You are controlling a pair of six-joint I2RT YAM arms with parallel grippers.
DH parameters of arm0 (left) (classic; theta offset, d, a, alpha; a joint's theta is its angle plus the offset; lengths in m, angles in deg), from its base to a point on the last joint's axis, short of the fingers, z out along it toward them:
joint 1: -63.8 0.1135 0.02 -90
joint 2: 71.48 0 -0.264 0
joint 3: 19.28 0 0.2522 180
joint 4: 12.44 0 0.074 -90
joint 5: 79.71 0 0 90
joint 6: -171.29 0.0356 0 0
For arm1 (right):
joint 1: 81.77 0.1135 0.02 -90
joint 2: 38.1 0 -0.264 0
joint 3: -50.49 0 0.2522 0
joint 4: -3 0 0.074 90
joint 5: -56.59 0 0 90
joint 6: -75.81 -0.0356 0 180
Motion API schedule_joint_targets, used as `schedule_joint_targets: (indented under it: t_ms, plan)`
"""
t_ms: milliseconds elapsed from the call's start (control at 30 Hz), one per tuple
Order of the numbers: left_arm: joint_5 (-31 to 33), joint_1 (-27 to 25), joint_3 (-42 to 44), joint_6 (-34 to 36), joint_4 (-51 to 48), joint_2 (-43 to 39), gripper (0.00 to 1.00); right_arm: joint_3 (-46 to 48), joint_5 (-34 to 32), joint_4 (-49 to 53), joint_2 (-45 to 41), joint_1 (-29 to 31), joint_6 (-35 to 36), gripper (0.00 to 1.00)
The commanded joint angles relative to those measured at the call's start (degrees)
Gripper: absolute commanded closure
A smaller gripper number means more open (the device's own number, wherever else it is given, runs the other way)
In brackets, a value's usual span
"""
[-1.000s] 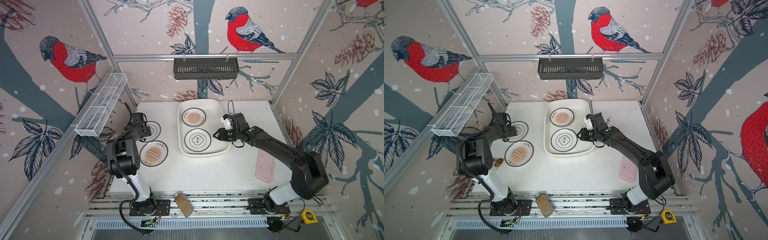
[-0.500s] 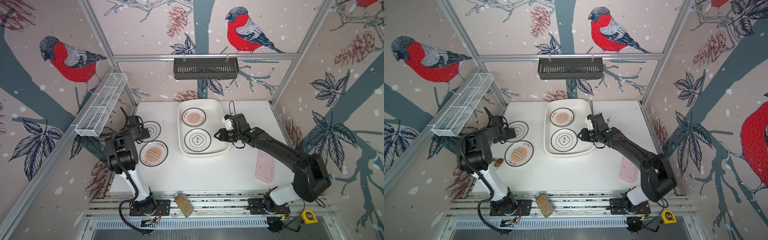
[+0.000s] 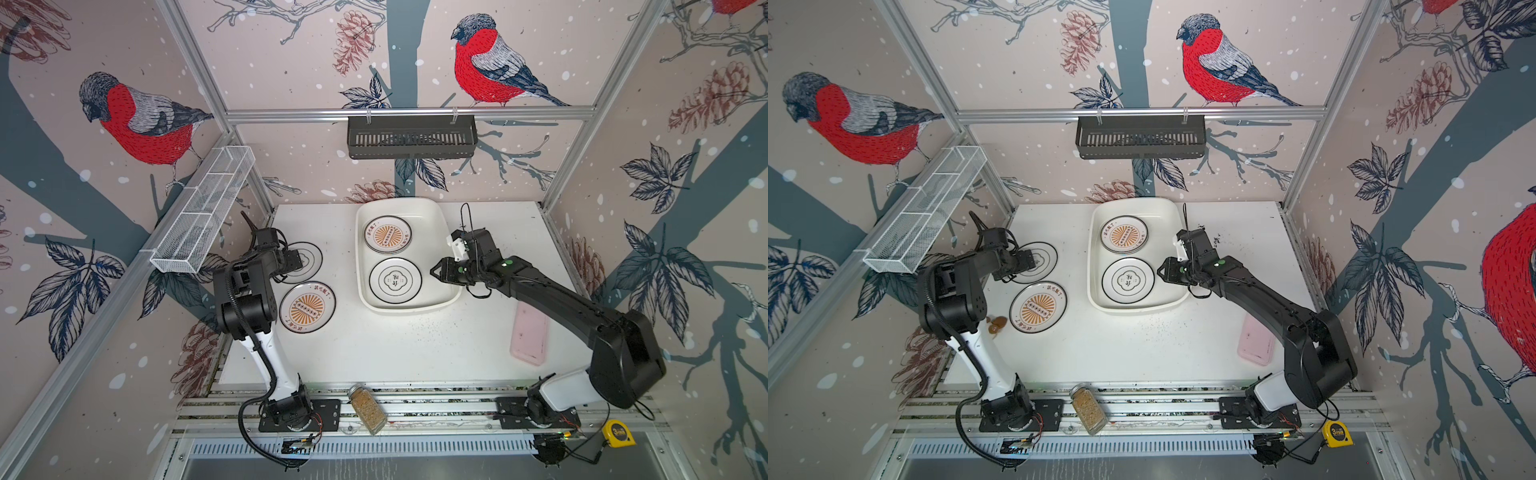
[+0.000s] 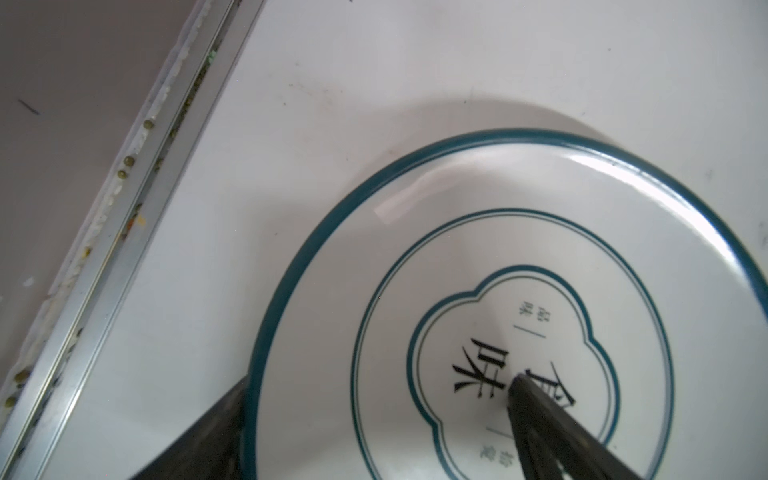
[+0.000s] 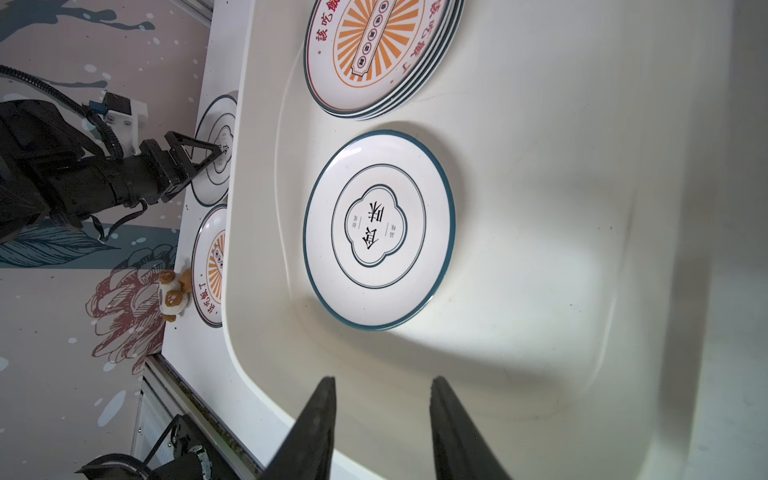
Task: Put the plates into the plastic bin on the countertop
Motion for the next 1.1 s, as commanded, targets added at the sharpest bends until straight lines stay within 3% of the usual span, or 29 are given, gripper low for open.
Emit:
schedule_joint_targets:
  t_ms: [0, 167, 433, 1067]
  plan:
    - [-3.4, 0.1, -0.3, -0.1, -1.9, 1.0, 0.09, 0.1, -0.7, -0.7, 0.3, 0.2, -0.7, 0.6]
    - [-10.1, 0.1, -1.9, -0.6, -2.1, 2.4, 0.12, 0.2, -0.6, -1.3, 0.9, 0.3, -1.3, 0.61]
    - [-15.8, -0.2, -4.5, -1.1, -1.6, 4.6, 0.15, 1.0, -0.7, -2.9, 1.4, 0.8, -2.9, 0.61]
    - [-23.9, -1.7, -6.7, -0.8, -0.7, 6.2, 0.16, 1.7, -1.8, -4.7, 1.8, 2.4, -5.6, 0.62]
